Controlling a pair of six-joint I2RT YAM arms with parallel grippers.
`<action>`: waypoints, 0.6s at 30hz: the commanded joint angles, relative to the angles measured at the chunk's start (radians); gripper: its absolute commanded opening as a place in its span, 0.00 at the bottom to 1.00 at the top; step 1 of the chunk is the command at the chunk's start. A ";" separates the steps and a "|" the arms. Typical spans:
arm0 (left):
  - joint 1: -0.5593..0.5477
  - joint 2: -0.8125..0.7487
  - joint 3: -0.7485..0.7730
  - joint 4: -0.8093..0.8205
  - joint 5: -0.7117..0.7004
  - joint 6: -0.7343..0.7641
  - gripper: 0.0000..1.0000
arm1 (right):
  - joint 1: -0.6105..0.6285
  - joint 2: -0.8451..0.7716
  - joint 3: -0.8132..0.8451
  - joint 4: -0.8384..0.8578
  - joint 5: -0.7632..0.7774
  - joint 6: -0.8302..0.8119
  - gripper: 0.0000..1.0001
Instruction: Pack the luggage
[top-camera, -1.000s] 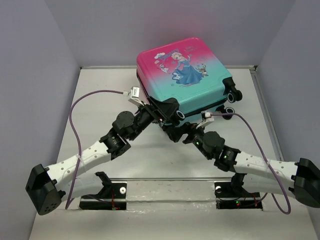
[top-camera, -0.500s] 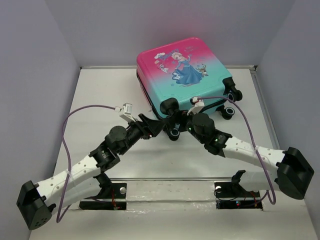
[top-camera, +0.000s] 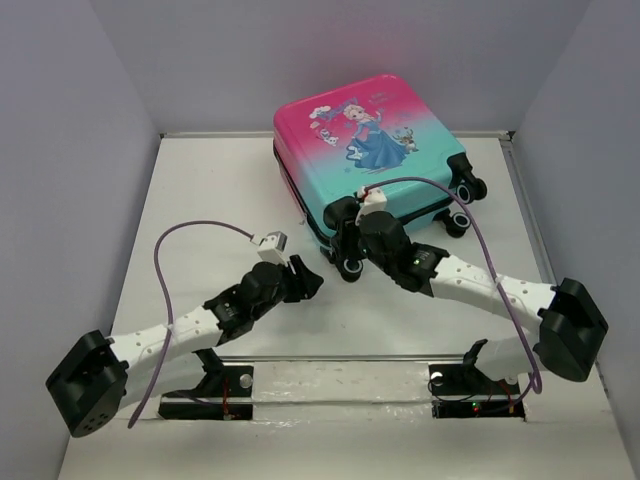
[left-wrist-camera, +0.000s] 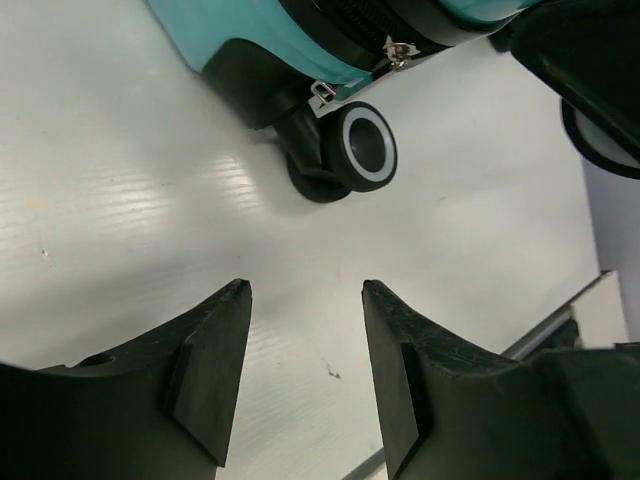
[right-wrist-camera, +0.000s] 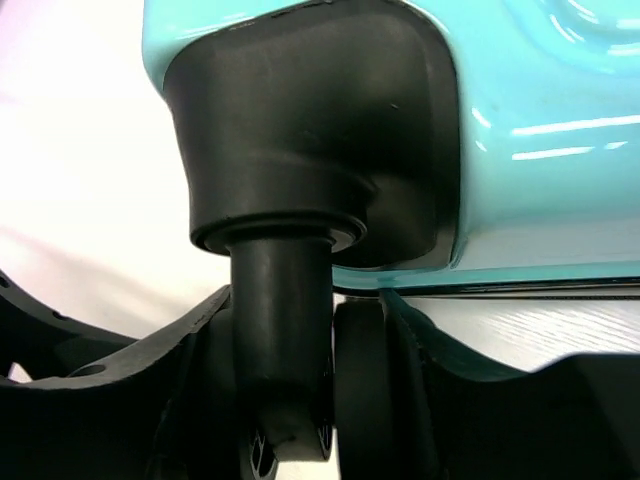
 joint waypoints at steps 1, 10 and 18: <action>-0.018 0.080 0.100 0.116 -0.056 0.120 0.59 | -0.011 0.029 0.128 -0.164 0.129 -0.108 0.33; -0.033 0.272 0.221 0.259 -0.085 0.249 0.61 | -0.011 0.055 0.219 -0.292 0.099 -0.181 0.07; -0.036 0.435 0.286 0.334 -0.189 0.296 0.58 | -0.011 0.032 0.217 -0.269 0.040 -0.189 0.07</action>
